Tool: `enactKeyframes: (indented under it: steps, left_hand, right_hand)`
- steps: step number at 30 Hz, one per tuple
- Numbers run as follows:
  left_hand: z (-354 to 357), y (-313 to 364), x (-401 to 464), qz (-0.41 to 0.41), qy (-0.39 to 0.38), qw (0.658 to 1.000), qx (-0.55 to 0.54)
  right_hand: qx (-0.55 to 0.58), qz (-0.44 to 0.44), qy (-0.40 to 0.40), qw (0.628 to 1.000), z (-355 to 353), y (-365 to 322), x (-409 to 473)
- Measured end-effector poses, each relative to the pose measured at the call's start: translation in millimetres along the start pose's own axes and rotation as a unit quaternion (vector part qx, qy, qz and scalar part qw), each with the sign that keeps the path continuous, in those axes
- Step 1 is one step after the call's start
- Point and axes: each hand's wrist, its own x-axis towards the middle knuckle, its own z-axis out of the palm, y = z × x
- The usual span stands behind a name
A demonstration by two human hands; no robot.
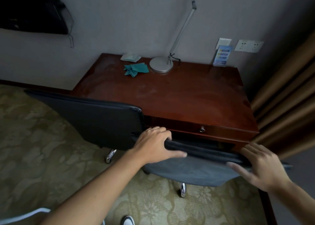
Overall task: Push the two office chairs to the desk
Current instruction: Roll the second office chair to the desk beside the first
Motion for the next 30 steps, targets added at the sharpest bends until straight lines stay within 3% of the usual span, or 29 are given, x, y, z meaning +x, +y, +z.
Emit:
enactKeyframes:
  steps: [2,3,6,11,14,18,30]
  left_hand:
    - [-15.9,-22.1,6.9,-0.018,-0.029,0.993,-0.114]
    - [-24.4,-36.2,12.6,-0.012,0.001,0.992,-0.124]
    - [-50.8,-95.7,35.0,-0.014,0.137,0.990,0.018]
    - [-68.2,-163.1,53.9,-0.079,-0.047,0.986,0.139]
    - [-67.2,-173.0,50.8,-0.045,0.002,0.982,0.185]
    - [-66.0,-184.6,38.7,-0.014,0.016,0.980,0.197]
    - [-71.0,-196.7,30.4,0.012,0.011,0.987,0.162]
  right_hand:
    - [0.012,0.009,-0.031,0.999,-5.9,-30.6,22.8]
    - [0.012,0.003,-0.040,0.999,-5.8,-52.0,38.6]
    - [0.014,-0.026,-0.082,0.996,15.0,-139.1,99.9]
    - [-0.031,-0.022,-0.231,0.972,66.7,-241.4,173.9]
    - [-0.094,-0.013,-0.202,0.975,79.9,-240.2,180.7]
    - [-0.092,-0.012,-0.179,0.979,80.3,-224.5,169.1]
    - [-0.093,0.010,-0.201,0.975,66.9,-208.2,162.0]
